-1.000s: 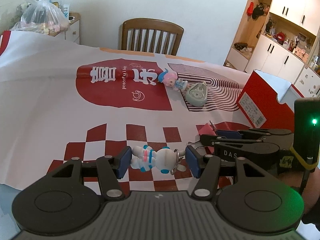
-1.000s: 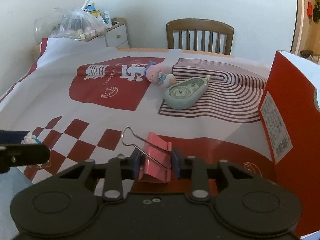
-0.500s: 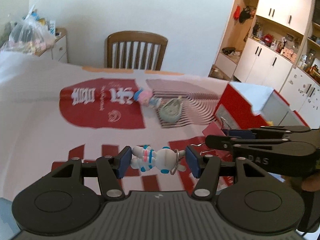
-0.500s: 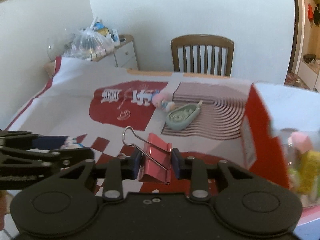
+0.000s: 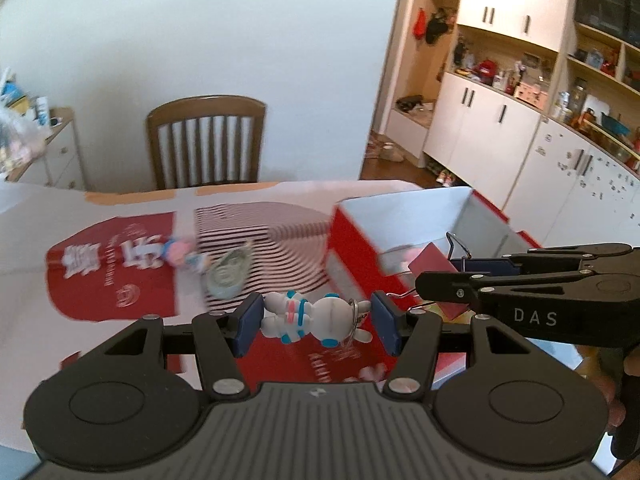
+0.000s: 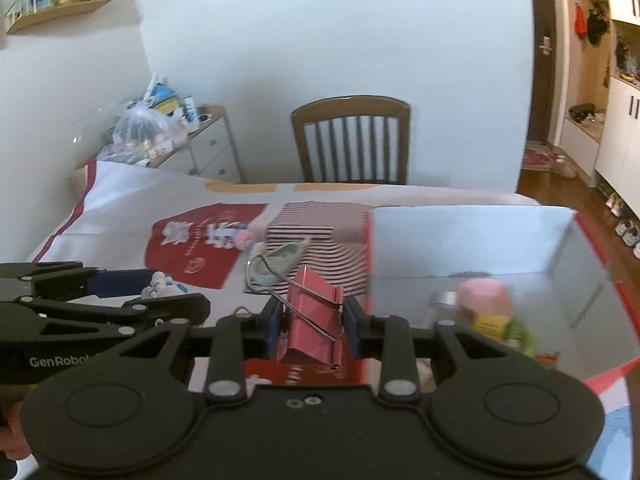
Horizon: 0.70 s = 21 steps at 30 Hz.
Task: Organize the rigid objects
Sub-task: 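Lift the figurine and pink clip and carry both over the cardboard box, then lower the figurine and clip into the box and open both tools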
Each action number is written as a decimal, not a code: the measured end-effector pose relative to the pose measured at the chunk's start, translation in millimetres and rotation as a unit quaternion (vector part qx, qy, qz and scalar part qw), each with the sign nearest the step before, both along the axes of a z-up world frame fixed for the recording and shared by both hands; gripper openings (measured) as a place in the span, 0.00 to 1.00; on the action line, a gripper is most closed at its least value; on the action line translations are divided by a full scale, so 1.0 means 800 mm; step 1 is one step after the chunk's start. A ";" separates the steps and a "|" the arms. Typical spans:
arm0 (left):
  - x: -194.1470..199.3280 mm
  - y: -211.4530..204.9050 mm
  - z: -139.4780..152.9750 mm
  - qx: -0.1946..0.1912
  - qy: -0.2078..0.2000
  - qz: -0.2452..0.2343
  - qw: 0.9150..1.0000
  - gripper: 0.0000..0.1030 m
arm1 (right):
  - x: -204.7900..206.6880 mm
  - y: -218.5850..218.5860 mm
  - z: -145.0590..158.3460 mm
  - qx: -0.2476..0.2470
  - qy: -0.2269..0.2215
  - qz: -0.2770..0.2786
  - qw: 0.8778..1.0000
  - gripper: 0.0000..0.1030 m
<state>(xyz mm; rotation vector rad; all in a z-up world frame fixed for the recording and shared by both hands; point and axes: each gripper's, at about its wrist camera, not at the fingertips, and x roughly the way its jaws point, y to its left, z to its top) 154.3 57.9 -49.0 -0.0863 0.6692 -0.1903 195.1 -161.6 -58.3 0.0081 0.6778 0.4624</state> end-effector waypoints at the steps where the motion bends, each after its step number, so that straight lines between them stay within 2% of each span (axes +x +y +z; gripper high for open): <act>1: 0.002 -0.010 0.002 0.000 -0.001 -0.003 1.000 0.56 | 0.000 -0.010 0.002 0.000 0.000 -0.003 1.000 0.30; 8: 0.028 -0.088 0.006 0.011 0.000 -0.027 1.000 0.56 | 0.008 -0.082 0.007 -0.004 -0.003 -0.020 1.000 0.30; 14: 0.056 -0.140 -0.003 0.013 0.019 -0.033 0.999 0.56 | 0.021 -0.138 0.000 -0.007 0.000 -0.028 1.000 0.30; 21: 0.087 -0.197 -0.025 0.043 0.044 -0.049 0.997 0.56 | 0.048 -0.195 -0.016 -0.014 0.010 -0.041 0.999 0.30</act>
